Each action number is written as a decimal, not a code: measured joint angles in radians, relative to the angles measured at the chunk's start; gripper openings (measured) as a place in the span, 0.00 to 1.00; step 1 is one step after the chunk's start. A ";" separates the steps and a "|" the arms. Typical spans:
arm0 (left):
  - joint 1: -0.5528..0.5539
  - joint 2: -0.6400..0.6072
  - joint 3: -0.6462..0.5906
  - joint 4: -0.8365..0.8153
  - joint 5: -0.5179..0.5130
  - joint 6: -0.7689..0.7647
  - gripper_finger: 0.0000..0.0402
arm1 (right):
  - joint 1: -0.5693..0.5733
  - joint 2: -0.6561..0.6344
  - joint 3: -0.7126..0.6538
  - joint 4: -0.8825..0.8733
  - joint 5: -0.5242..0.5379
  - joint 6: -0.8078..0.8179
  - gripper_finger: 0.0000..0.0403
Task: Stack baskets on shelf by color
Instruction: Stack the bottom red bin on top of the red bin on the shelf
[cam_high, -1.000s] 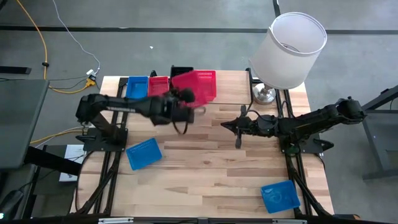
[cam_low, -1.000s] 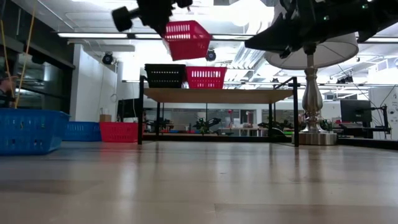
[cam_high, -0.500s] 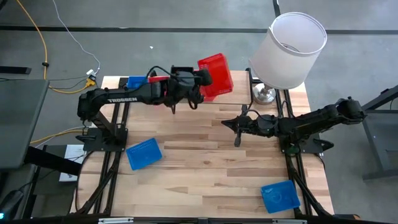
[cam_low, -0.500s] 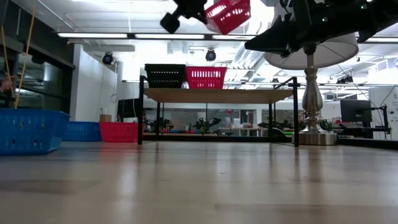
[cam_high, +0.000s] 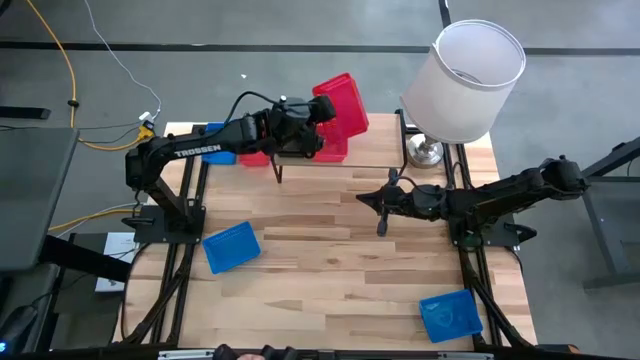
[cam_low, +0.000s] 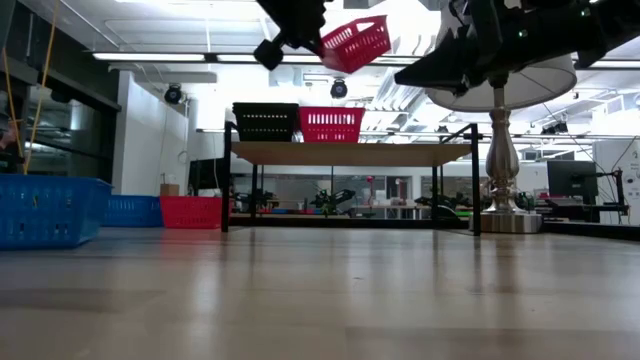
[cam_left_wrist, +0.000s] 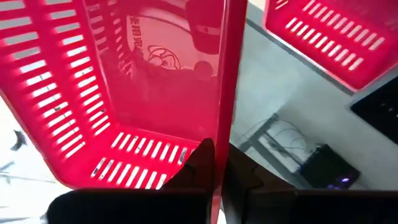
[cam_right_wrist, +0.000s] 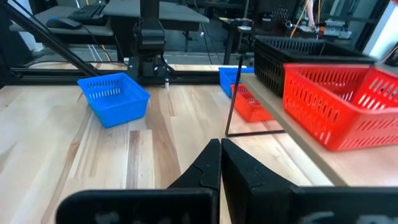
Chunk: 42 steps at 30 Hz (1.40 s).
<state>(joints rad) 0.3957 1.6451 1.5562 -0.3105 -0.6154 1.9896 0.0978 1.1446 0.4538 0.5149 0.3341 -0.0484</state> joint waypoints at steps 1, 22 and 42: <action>-0.001 0.000 -0.014 0.025 0.008 0.018 0.00 | 0.000 0.000 0.000 -0.007 0.000 0.008 0.00; 0.036 0.000 -0.258 0.378 0.262 -0.103 0.00 | 0.042 0.000 0.000 -0.018 0.027 0.026 0.00; 0.073 -0.018 -0.257 0.287 0.695 -0.552 0.00 | 0.042 0.000 0.000 -0.023 0.031 0.033 0.00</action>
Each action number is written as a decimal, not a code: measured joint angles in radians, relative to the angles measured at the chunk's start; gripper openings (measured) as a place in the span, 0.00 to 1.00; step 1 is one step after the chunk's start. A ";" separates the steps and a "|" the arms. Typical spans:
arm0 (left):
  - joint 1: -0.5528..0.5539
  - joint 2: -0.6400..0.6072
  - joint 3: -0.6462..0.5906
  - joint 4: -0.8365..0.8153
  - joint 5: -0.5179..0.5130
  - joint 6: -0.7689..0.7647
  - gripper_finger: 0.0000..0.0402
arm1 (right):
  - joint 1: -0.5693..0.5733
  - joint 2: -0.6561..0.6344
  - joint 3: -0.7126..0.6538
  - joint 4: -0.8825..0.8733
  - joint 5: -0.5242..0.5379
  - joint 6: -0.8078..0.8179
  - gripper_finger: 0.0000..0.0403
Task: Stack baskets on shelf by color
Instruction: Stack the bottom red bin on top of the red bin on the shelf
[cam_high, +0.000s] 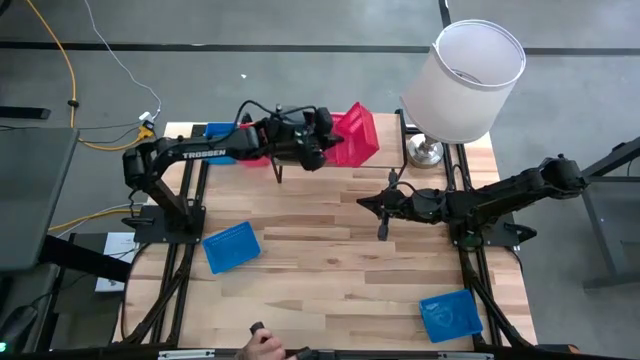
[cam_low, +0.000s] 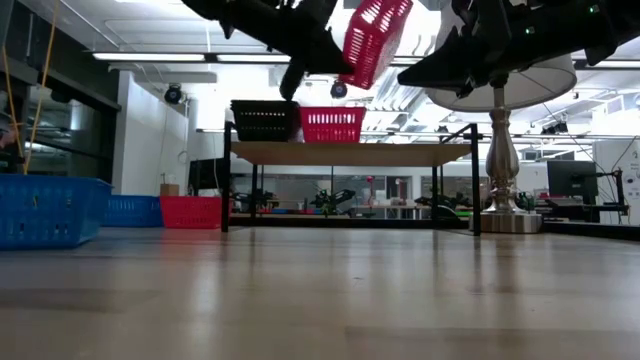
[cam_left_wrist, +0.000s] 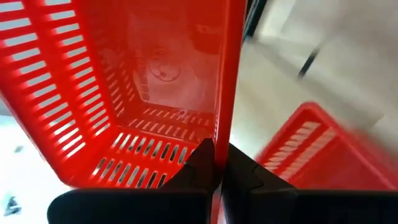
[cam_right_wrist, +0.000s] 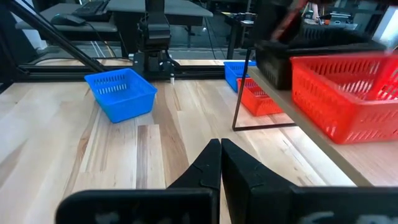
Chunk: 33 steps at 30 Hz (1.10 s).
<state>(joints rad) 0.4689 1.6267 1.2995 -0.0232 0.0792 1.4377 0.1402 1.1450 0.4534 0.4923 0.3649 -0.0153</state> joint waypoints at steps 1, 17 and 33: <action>0.013 -0.007 -0.002 -0.016 0.052 -0.041 0.00 | 0.000 0.000 0.000 -0.002 0.000 0.000 0.00; 0.082 -0.122 -0.001 -0.025 0.227 -0.155 0.00 | 0.000 0.000 0.000 -0.003 0.003 0.000 0.00; 0.067 -0.108 -0.001 -0.304 -0.217 0.371 0.00 | -0.002 0.000 0.000 -0.002 0.028 0.000 0.00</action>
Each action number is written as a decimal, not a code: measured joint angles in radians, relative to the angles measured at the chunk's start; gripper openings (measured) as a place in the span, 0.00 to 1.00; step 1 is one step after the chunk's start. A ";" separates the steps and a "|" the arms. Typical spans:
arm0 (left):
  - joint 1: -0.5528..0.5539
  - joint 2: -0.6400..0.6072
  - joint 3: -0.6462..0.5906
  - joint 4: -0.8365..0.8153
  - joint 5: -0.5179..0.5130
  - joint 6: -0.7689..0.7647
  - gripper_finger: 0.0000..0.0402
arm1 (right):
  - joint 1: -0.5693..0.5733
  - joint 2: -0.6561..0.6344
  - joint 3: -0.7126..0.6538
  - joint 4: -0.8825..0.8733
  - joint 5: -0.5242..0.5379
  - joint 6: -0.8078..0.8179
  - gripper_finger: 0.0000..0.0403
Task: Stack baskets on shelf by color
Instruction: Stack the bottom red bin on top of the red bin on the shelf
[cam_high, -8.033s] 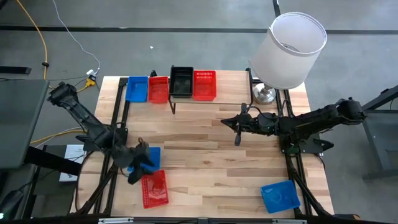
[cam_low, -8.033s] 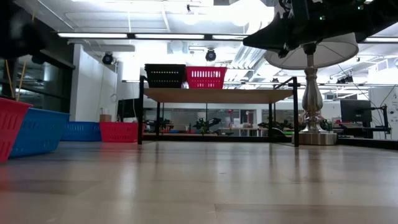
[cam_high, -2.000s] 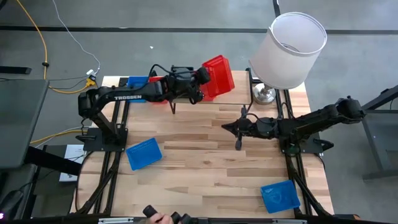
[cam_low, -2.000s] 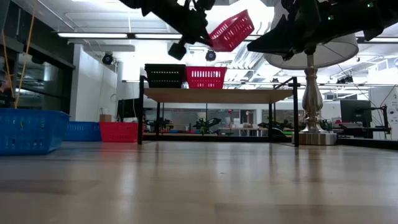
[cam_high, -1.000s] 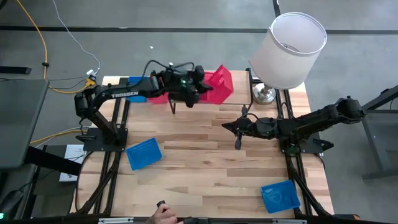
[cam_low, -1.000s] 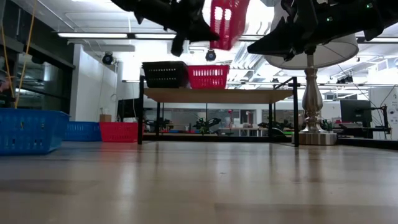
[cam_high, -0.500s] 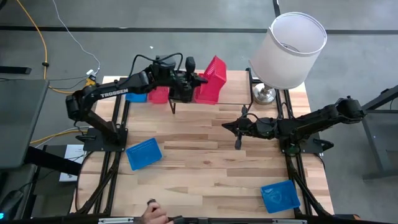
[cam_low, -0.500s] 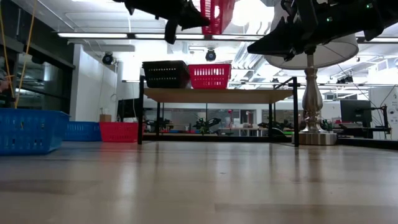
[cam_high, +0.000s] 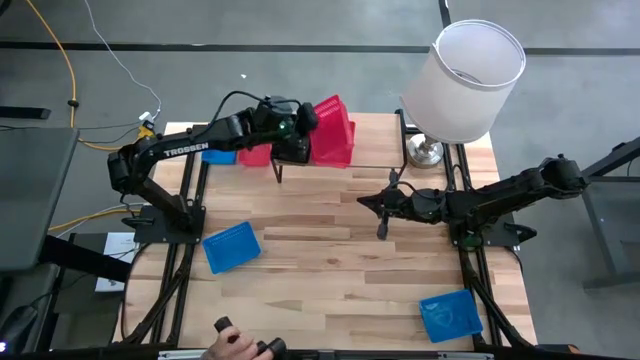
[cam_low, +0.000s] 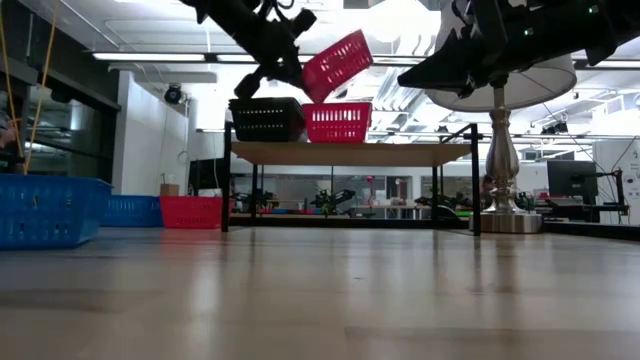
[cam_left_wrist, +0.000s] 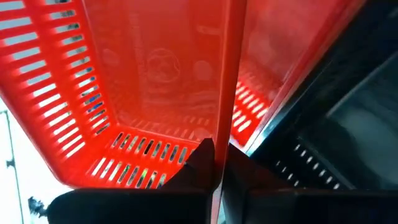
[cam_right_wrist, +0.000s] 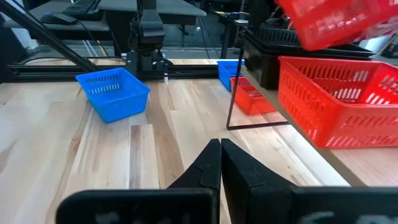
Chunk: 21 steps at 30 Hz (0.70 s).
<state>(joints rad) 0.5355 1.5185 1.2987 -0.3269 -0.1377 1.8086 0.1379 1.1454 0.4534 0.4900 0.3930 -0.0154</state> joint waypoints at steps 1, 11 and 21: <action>-0.008 0.000 0.000 -0.003 0.004 -0.003 0.00 | 0.000 0.000 0.000 0.000 0.000 0.000 0.00; -0.031 0.040 0.000 0.001 -0.088 0.177 0.01 | 0.000 0.000 0.000 0.000 0.001 0.012 0.00; -0.039 0.094 0.000 0.024 -0.115 0.239 0.02 | 0.000 0.000 0.000 -0.003 0.001 0.011 0.00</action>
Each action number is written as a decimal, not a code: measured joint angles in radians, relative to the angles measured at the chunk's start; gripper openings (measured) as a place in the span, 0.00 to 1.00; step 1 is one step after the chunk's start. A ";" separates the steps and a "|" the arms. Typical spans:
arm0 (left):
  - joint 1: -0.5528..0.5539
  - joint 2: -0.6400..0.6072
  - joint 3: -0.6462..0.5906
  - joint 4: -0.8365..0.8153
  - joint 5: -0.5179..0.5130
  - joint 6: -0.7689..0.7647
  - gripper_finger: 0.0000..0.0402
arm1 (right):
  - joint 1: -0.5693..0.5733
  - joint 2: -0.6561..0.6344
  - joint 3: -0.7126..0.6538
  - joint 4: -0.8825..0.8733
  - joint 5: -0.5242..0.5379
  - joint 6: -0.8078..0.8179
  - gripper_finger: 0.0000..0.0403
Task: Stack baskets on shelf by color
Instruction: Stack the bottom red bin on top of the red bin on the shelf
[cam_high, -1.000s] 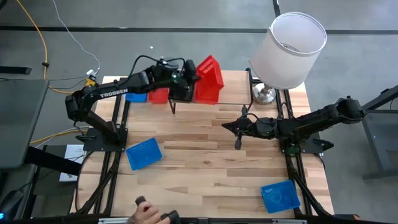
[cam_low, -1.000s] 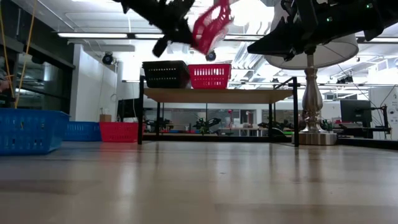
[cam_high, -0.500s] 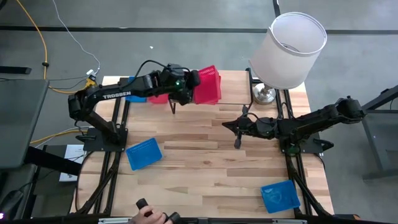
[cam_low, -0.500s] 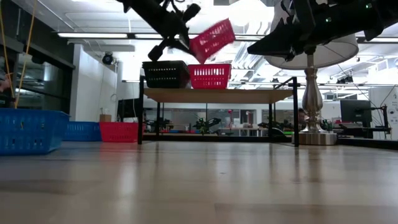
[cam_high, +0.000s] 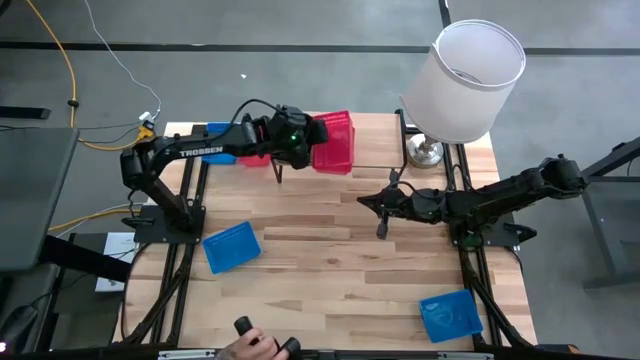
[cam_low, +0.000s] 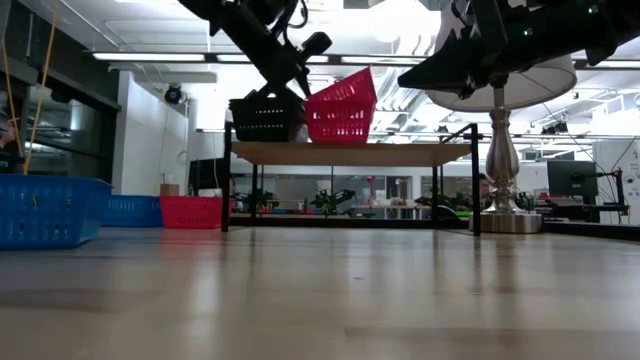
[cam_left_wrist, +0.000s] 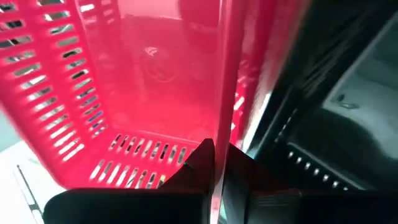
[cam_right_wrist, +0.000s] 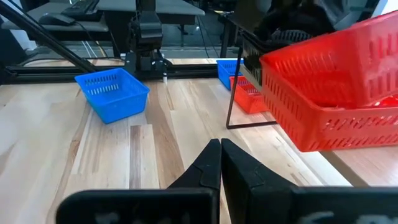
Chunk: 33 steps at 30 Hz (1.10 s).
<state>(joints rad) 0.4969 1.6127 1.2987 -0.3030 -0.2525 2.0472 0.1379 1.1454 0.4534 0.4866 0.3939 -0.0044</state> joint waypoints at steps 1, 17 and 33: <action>0.000 0.000 0.000 0.005 0.002 0.004 0.02 | 0.000 0.000 0.000 -0.003 0.000 0.001 0.00; 0.000 0.000 0.000 0.021 0.032 0.005 0.18 | 0.000 0.000 0.000 -0.012 0.000 0.001 0.00; 0.007 -0.080 0.000 0.157 -0.039 -0.169 0.35 | 0.000 0.000 0.000 -0.009 0.000 -0.013 0.00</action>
<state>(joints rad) 0.5043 1.5331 1.2987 -0.1461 -0.2920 1.8781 0.1379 1.1454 0.4534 0.4773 0.3943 -0.0177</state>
